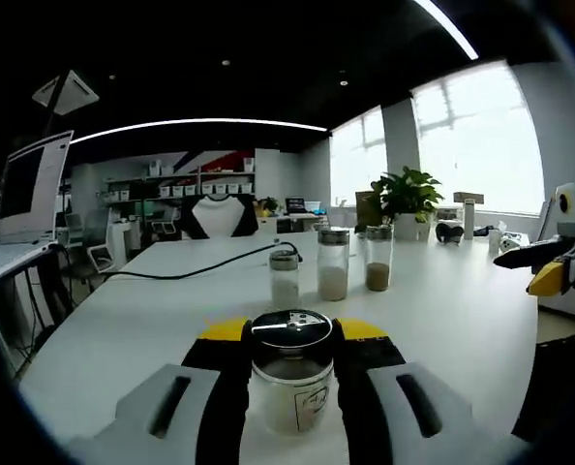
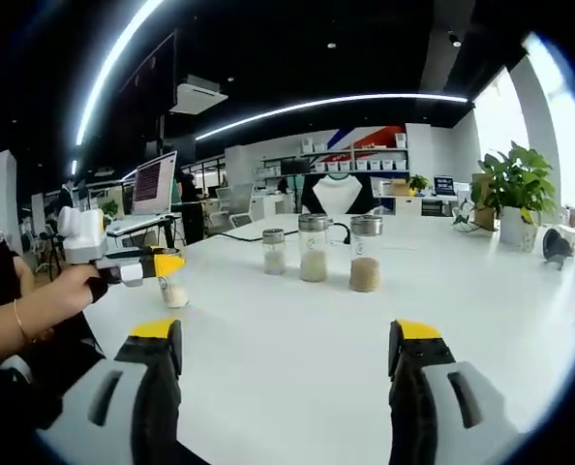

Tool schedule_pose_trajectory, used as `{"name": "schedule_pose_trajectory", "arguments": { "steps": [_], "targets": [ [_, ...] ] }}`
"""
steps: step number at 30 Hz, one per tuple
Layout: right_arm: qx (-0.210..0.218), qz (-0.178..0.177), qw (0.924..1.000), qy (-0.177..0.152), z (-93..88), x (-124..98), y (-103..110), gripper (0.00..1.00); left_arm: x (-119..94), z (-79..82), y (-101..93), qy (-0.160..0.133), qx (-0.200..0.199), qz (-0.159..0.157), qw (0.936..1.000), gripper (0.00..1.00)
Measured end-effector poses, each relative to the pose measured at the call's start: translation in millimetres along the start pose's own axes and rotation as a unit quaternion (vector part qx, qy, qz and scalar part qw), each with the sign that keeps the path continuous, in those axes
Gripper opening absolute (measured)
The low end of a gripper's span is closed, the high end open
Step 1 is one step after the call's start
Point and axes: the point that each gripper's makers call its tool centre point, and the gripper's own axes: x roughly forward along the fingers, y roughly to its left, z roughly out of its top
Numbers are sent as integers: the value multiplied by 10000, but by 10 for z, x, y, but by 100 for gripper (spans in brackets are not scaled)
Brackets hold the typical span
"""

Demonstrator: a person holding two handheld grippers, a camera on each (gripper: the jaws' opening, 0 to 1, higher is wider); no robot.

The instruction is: Rotate the seasoning bottle until the label or dispensing opening points toward the visible target arrow and the bottle remains upright within the marked orientation range

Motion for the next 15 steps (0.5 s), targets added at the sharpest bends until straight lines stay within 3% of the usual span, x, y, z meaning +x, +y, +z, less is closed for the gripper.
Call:
{"name": "schedule_pose_trajectory", "arguments": {
  "steps": [5, 15],
  "targets": [
    [-65, 19, 9999, 86, -51, 1, 9, 88, 10, -127, 40, 130, 81, -20, 9999, 34],
    [11, 158, 9999, 39, -70, 7, 49, 86, 13, -148, 40, -95, 25, -229, 9997, 35]
  ]
}}
